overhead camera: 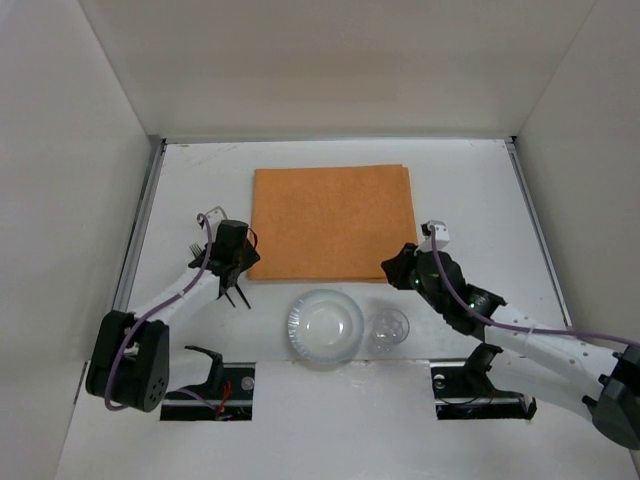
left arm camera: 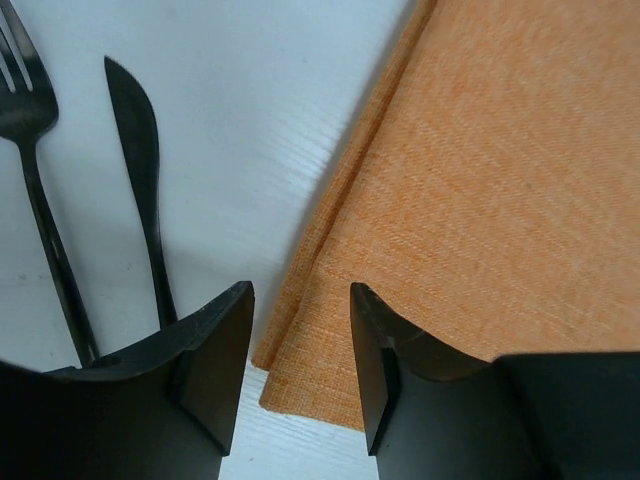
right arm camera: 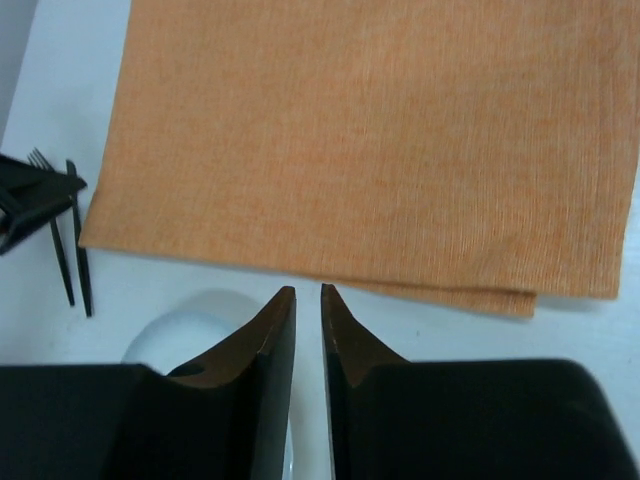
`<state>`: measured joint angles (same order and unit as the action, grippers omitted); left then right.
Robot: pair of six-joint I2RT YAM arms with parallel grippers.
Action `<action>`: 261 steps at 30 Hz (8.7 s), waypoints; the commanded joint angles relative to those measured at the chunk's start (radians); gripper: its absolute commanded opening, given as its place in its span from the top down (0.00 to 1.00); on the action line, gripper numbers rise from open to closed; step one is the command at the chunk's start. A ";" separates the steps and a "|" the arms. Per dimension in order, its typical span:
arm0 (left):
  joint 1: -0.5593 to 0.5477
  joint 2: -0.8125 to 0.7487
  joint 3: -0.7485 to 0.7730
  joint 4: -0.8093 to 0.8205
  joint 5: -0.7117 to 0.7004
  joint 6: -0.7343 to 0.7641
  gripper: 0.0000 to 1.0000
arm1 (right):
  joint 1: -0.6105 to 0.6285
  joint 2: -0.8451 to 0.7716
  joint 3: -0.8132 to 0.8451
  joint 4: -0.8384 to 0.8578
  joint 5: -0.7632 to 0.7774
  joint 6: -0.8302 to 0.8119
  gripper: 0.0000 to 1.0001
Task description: Set the dinner table for one person
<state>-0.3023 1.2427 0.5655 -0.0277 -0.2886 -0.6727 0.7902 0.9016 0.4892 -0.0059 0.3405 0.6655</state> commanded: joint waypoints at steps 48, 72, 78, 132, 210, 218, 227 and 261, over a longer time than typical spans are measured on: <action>-0.191 -0.098 -0.138 0.440 0.068 -0.030 0.51 | -0.085 0.138 0.554 -0.506 0.016 -0.116 0.90; -0.140 -0.078 -0.182 0.512 0.097 -0.051 0.51 | -0.543 1.086 1.216 -0.318 -0.113 -0.202 0.91; -0.133 -0.060 -0.174 0.509 0.118 -0.059 0.51 | -0.541 1.169 1.299 -0.361 -0.104 -0.213 0.90; -0.129 -0.114 -0.184 0.503 0.143 -0.077 0.51 | 0.212 0.252 -0.144 0.228 -0.314 0.252 0.30; -0.073 -0.201 -0.222 0.503 0.146 -0.094 0.51 | -0.200 0.359 0.159 0.499 -0.520 0.310 0.95; -0.071 -0.203 -0.228 0.506 0.132 -0.094 0.51 | -0.306 0.744 0.342 0.773 -0.545 0.454 0.94; -0.070 -0.172 -0.222 0.508 0.138 -0.093 0.51 | -0.306 0.924 0.391 0.837 -0.514 0.534 0.93; -0.133 -0.407 -0.108 -0.207 -0.282 -0.048 0.61 | -0.155 0.283 0.123 0.205 -0.083 0.013 0.92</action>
<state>-0.4313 0.8753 0.4179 -0.0330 -0.4759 -0.7300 0.6060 1.2648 0.6220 0.2577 0.1776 0.7708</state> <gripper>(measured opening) 0.383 0.100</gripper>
